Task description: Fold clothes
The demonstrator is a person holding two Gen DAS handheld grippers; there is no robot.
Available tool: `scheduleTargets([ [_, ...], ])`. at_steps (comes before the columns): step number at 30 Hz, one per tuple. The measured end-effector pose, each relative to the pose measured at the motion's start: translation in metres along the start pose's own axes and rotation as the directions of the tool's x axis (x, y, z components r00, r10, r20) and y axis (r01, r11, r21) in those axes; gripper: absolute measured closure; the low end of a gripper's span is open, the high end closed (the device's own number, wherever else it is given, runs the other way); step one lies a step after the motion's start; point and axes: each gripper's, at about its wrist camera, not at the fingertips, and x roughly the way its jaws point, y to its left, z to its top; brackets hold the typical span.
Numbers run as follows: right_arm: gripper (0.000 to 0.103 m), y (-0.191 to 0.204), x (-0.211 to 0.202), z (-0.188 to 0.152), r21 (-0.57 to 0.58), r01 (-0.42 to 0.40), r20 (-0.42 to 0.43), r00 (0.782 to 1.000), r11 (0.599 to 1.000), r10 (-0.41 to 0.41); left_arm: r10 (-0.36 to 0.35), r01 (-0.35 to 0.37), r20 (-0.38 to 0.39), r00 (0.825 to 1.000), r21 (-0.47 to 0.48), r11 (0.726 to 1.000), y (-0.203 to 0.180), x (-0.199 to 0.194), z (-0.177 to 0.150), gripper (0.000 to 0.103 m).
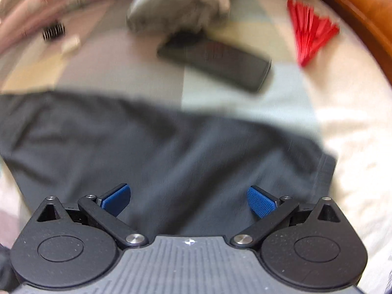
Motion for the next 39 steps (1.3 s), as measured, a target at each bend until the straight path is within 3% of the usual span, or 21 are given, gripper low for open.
scheduleTargets([
  [4,0.000,0.008,0.000,-0.014,-0.014,0.050,0.075,0.996,0.999,-0.049,-0.135,0.131,0.035,0.990,0.103,0.986,-0.048,0.006,0.012,0.045],
  [8,0.000,0.007,-0.003,-0.018,-0.009,0.048,0.098,0.994,0.999,-0.047,-0.284,0.262,0.054,0.957,0.251,0.932,-0.111,0.007,0.012,0.045],
  [11,0.000,0.006,-0.008,-0.020,-0.009,0.048,0.104,0.993,0.999,-0.047,-0.415,0.374,0.044,0.909,0.354,0.857,-0.156,-0.005,0.007,0.045],
  [15,0.000,0.007,-0.004,-0.020,-0.009,0.051,0.111,0.993,0.999,-0.050,-0.574,0.538,-0.041,0.818,0.406,0.739,-0.199,-0.015,-0.009,0.045],
  [17,0.000,0.007,-0.004,-0.021,-0.009,0.051,0.119,0.992,0.999,-0.050,-0.601,0.574,-0.073,0.796,0.408,0.710,-0.215,-0.013,-0.019,0.045],
  [19,0.000,0.007,-0.002,-0.021,-0.009,0.051,0.128,0.990,0.999,-0.049,-0.578,0.574,-0.112,0.809,0.366,0.733,-0.225,0.002,-0.025,0.045],
  [21,0.000,0.007,-0.002,-0.022,-0.009,0.050,0.133,0.990,0.999,-0.048,-0.539,0.553,-0.137,0.831,0.310,0.774,-0.227,0.013,-0.034,0.049],
  [22,0.000,0.007,-0.002,-0.022,-0.009,0.050,0.135,0.990,0.999,-0.049,-0.537,0.551,-0.133,0.833,0.285,0.785,-0.225,0.011,-0.040,0.048],
  [24,0.000,0.007,-0.002,-0.023,-0.008,0.051,0.139,0.989,0.999,-0.050,-0.536,0.565,-0.180,0.825,0.273,0.778,-0.225,0.007,-0.051,0.042],
  [26,0.000,0.008,-0.002,-0.023,-0.007,0.052,0.143,0.988,0.999,-0.051,-0.513,0.551,-0.204,0.834,0.324,0.769,-0.227,-0.001,-0.057,0.042],
  [29,0.000,0.009,-0.003,-0.026,-0.004,0.056,0.155,0.986,0.998,-0.055,-0.536,0.555,-0.154,0.830,0.332,0.763,-0.227,-0.008,-0.046,0.042],
  [32,0.000,0.009,-0.003,-0.025,-0.001,0.058,0.154,0.986,0.998,-0.057,-0.542,0.565,-0.162,0.825,0.284,0.775,-0.234,0.006,-0.034,0.042],
  [35,0.000,0.008,-0.003,-0.024,0.000,0.055,0.145,0.988,0.998,-0.055,-0.536,0.565,-0.178,0.825,0.242,0.789,-0.237,0.007,-0.048,0.041],
  [39,0.000,0.009,-0.002,-0.026,0.002,0.059,0.156,0.986,0.998,-0.059,-0.523,0.564,-0.211,0.826,0.268,0.781,-0.232,-0.009,-0.054,0.041],
])
